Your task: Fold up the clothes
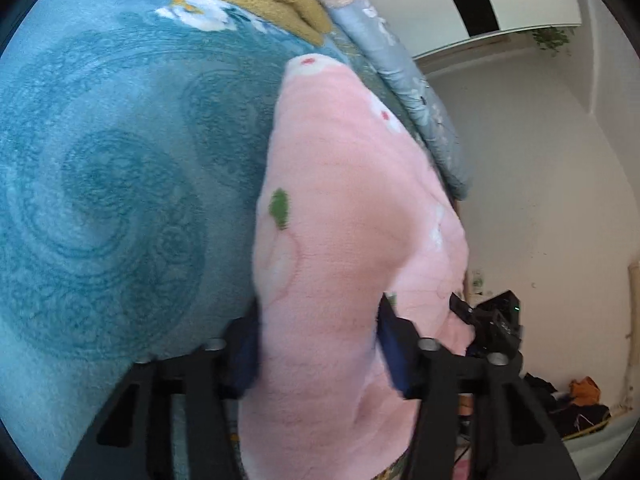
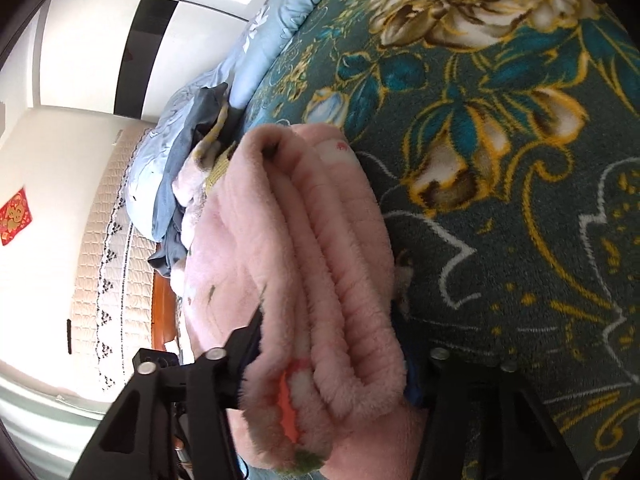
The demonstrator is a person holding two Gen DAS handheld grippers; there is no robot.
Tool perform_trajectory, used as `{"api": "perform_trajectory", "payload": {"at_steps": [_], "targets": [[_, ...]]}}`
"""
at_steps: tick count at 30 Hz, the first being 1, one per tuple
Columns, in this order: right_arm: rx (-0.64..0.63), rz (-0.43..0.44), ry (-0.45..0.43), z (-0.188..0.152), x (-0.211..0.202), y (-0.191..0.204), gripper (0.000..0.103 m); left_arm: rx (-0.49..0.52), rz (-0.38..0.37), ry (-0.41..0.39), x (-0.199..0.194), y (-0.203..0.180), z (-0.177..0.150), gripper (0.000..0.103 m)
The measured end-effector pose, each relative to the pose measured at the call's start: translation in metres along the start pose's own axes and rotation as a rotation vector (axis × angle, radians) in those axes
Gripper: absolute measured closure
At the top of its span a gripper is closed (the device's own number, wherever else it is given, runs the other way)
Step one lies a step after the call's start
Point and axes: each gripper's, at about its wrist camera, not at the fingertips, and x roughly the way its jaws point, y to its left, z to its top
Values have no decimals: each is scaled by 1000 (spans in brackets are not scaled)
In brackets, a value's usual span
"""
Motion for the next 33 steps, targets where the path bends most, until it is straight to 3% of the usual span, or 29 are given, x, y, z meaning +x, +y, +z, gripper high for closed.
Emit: {"api": "perform_trajectory", "payload": {"at_steps": [3,6,15,24,29,33], "targets": [[-37,4,-18,0,-6,11,60,29,46,-19,-5,-22,0,69],[-47,68,-39,4,-18,16,62,115,71,-43,-11,-62,2,72],[-46,161,-195,31,-118,-17,63,353,11,-6,17,-197,23,73],[-6,42,-440,82,-257,-90,63,500,-109,126,162,-337,33,72],[15,-30,-533,111,-314,-134,63,571,-126,189,240,-396,28,72],[35,-33,-602,134,-338,-165,63,639,-131,199,282,-427,24,72]]}}
